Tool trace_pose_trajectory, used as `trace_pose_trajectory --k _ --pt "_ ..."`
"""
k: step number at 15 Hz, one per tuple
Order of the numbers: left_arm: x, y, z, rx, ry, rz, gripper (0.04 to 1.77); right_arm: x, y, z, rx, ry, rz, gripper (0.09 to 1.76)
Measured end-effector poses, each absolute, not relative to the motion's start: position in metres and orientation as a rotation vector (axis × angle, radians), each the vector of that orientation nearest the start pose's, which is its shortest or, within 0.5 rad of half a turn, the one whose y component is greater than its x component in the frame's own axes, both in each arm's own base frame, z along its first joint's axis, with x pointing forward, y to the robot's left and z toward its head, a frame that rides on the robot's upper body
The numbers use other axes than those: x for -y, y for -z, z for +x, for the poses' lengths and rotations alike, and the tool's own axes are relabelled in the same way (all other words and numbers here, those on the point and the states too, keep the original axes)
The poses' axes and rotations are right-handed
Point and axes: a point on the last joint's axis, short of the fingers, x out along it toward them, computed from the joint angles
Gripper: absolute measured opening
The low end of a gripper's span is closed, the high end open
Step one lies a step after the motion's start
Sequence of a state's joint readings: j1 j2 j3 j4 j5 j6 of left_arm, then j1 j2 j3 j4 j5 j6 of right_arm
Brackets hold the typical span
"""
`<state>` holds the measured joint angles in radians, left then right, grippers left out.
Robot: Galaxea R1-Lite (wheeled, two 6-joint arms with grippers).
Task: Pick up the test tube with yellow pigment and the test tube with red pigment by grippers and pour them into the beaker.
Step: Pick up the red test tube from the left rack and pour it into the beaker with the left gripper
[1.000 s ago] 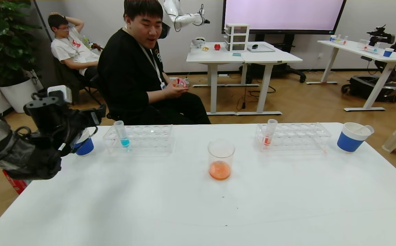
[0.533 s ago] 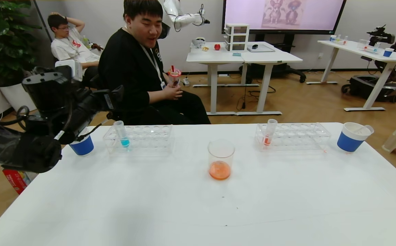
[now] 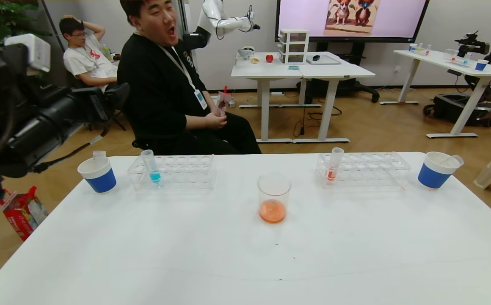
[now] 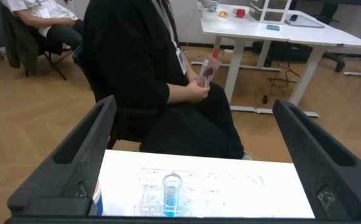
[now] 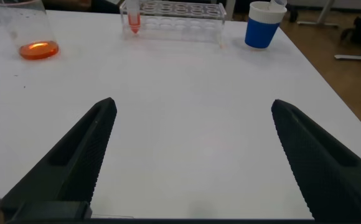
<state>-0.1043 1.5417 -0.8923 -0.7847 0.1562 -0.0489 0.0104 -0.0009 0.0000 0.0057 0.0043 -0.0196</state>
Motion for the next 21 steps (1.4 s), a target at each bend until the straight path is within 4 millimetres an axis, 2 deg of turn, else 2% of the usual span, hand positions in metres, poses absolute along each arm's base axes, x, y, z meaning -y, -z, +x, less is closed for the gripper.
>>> trace_pose_trajectory --k 4,7,9,11,14,18,21 --pt "0.018 -0.289 0.201 0.122 -0.034 -0.009 1.75 0.0 -0.075 -0.023 -0.005 -0.015 -0.019 1.74" --pt "0.011 -0.287 0.133 0.092 -0.033 0.034 1.75 0.0 -0.075 -0.023 -0.005 -0.015 -0.02 1.74" --pt "0.006 -0.272 0.086 0.048 -0.04 0.052 1.75 0.0 -0.075 -0.023 -0.005 -0.014 -0.02 1.74" --pt "0.0 -0.248 0.043 -0.038 -0.063 0.072 1.75 0.0 -0.075 -0.023 -0.005 -0.014 -0.02 1.74" --pt "-0.004 -0.215 -0.011 -0.093 -0.135 0.081 1.75 0.0 -0.075 -0.023 -0.005 -0.015 -0.02 1.74" --pt "-0.002 -0.18 -0.046 0.01 -0.146 0.074 1.75 0.0 -0.075 -0.023 -0.005 -0.015 -0.02 1.74" --pt "-0.002 -0.152 -0.053 0.1 -0.116 0.072 1.75 0.0 -0.075 -0.023 -0.005 -0.014 -0.019 1.74"
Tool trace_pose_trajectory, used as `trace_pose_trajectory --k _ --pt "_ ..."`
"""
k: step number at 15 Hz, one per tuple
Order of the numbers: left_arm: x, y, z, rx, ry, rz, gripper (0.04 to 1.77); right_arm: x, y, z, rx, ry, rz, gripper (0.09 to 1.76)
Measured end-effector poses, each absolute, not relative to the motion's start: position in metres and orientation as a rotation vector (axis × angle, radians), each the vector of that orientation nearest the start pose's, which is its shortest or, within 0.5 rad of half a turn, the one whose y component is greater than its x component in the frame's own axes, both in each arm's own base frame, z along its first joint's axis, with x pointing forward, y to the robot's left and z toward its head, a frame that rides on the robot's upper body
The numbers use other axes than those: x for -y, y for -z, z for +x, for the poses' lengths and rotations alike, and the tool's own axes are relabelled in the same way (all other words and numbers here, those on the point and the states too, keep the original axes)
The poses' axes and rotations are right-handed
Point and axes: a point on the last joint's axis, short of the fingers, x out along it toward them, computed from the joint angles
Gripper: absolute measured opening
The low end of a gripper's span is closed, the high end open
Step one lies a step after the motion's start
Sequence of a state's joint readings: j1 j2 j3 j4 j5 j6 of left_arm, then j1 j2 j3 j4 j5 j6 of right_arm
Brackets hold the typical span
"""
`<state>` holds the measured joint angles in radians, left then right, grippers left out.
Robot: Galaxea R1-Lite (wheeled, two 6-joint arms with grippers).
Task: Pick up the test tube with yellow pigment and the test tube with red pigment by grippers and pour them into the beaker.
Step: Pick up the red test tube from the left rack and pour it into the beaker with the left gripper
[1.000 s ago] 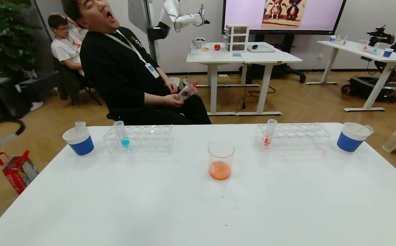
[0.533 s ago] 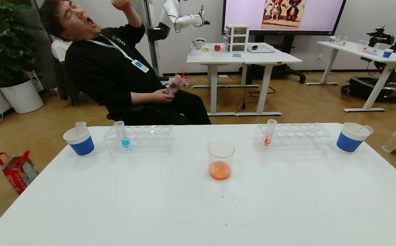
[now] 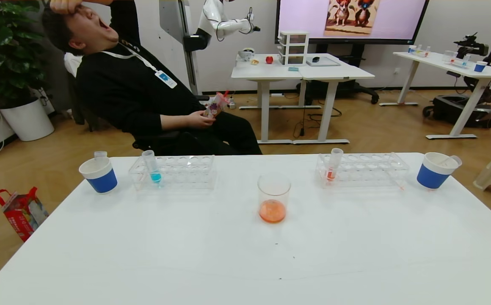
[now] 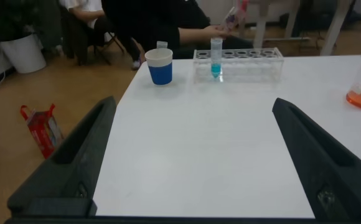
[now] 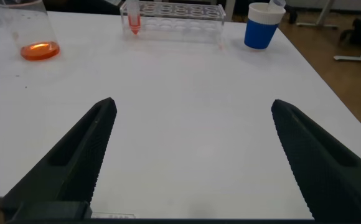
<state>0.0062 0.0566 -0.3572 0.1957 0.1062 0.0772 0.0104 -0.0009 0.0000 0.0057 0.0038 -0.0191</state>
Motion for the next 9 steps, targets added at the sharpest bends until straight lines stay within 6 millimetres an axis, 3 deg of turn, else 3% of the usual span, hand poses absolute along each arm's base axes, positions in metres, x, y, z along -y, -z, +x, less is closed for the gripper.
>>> trace_pose_trajectory --k 3,6,9 --pt "-0.002 -0.117 -0.037 0.127 -0.101 0.072 1.75 0.0 -0.075 -0.023 -0.005 -0.014 -0.02 1.74" --pt "0.0 -0.079 -0.025 -0.009 0.01 0.07 1.75 0.0 -0.075 -0.023 -0.005 -0.014 -0.02 1.74" --pt "0.001 -0.076 -0.025 -0.031 0.02 0.068 1.75 0.0 -0.075 -0.023 -0.005 -0.014 -0.02 1.74"
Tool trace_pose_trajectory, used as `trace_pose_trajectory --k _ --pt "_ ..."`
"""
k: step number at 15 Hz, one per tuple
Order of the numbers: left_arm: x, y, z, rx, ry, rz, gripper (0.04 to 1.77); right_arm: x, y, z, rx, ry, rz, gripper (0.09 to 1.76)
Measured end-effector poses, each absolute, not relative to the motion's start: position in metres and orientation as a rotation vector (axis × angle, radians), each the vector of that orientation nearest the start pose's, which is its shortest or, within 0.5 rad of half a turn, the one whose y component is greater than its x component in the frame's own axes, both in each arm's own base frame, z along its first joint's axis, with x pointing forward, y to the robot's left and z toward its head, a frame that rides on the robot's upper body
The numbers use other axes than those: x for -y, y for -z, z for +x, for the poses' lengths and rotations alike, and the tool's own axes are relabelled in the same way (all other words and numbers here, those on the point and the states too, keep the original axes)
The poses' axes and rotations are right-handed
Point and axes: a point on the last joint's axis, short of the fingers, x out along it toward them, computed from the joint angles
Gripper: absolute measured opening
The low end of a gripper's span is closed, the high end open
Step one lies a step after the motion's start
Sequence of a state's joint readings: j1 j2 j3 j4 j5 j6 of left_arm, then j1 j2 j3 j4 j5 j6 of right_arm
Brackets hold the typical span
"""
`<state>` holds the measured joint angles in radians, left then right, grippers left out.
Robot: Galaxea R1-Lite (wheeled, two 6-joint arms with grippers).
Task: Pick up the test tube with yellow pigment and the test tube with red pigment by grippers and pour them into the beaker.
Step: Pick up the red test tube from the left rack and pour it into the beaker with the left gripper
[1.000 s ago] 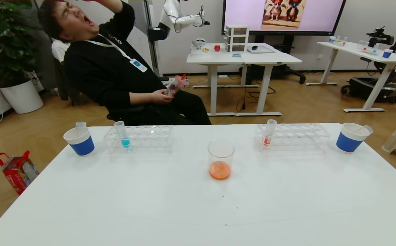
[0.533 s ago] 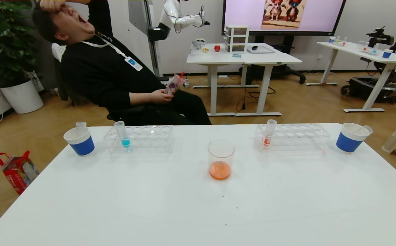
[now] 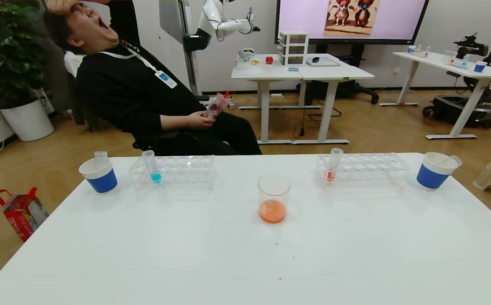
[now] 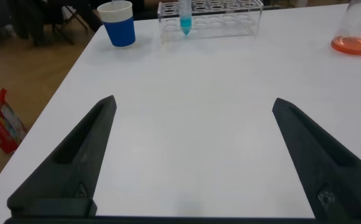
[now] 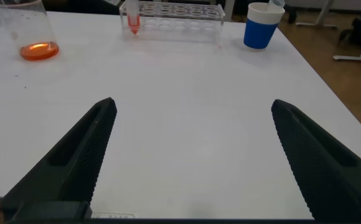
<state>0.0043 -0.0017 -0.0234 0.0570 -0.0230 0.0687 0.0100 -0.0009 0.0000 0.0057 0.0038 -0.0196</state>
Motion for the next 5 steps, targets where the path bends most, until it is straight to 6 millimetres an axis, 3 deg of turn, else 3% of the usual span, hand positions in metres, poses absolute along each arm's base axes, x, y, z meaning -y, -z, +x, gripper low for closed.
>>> trace_pose_trajectory --k 5 --pt "0.0001 -0.0757 -0.024 -0.019 -0.002 0.027 1.75 0.0002 -0.075 -0.0229 -0.004 -0.013 -0.02 1.74"
